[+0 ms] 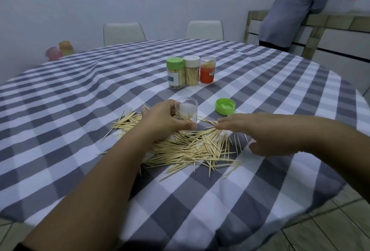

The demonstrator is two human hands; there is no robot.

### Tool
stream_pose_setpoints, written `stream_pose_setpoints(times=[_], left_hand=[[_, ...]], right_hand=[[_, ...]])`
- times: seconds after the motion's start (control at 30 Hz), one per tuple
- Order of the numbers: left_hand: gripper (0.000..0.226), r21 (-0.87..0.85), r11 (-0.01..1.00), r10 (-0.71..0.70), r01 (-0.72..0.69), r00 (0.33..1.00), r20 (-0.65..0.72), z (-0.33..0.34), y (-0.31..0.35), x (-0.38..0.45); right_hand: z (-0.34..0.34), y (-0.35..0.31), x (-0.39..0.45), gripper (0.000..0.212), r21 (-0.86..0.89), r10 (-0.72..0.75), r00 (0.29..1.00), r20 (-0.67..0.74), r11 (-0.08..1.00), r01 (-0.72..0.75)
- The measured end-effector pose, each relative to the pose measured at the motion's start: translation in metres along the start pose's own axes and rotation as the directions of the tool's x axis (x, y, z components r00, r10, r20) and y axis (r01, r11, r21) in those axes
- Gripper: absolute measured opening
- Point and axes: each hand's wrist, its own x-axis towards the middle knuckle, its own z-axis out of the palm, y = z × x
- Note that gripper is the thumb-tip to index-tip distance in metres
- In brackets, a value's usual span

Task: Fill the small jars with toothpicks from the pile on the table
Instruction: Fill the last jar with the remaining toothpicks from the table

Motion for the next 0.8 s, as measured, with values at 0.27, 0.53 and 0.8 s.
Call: stream_pose_setpoints(times=[0.27,0.53,0.8], left_hand=[[0.078,-0.037,0.999,-0.010,0.011,1.000,0.029,0.002,-0.003,0.001],[0.061,0.011,1.000,0.016,-0.016,0.999,-0.047,0.000,-0.002,-0.001],[0.064,0.070,0.998,0.015,-0.011,0.999,-0.053,-0.002,0.004,-0.005]], right_hand=[[0.028,-0.009,0.005,0.070,-0.181,-0.147,0.982,-0.118,0.976,0.124],[0.037,-0.017,0.025,0.049,-0.279,-0.206,0.931,-0.303,0.953,0.120],[0.044,0.000,0.040,0.033,-0.378,-0.277,0.816,-0.507,0.923,0.078]])
